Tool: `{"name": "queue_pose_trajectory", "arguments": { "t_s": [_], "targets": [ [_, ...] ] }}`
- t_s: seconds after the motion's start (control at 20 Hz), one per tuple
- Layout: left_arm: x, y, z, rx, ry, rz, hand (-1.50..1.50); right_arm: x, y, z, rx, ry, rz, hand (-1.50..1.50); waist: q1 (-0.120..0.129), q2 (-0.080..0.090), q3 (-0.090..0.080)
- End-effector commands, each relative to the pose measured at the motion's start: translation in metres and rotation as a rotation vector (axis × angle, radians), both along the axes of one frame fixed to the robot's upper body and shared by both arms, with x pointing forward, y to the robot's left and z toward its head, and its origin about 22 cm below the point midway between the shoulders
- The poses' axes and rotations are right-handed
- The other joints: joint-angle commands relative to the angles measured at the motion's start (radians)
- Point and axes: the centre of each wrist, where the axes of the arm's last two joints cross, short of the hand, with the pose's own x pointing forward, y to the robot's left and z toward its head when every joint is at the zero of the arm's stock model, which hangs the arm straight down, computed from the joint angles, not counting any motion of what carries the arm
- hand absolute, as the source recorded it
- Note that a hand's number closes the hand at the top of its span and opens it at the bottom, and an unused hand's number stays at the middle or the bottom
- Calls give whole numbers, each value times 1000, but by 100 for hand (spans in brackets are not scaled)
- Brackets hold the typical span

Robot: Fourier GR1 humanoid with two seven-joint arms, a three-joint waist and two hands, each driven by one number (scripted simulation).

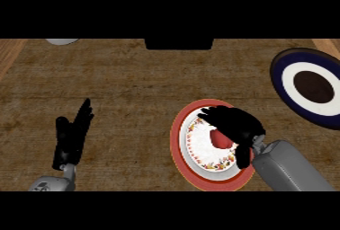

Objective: Pick the bell pepper from the plate and place it in the plate

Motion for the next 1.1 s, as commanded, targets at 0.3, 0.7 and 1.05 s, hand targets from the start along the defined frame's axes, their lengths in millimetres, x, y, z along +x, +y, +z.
{"name": "queue_pose_trajectory", "arguments": {
  "t_s": [0.3, 0.7, 1.05],
  "targets": [
    [-24, -8, 3, 2, -11, 0, 0, 17, 7, -6, -2, -89, 94, 150, 6, 0, 0],
    [-5, 1, 2, -5, 7, -14, 0, 11, 10, -17, 52, -256, 55, 150, -3, 0, 0],
    [-12, -10, -1, -7, -23, 10, 0, 5, -84, -32, 168, -477, -210, 150, -14, 1, 2]
  ]
}}
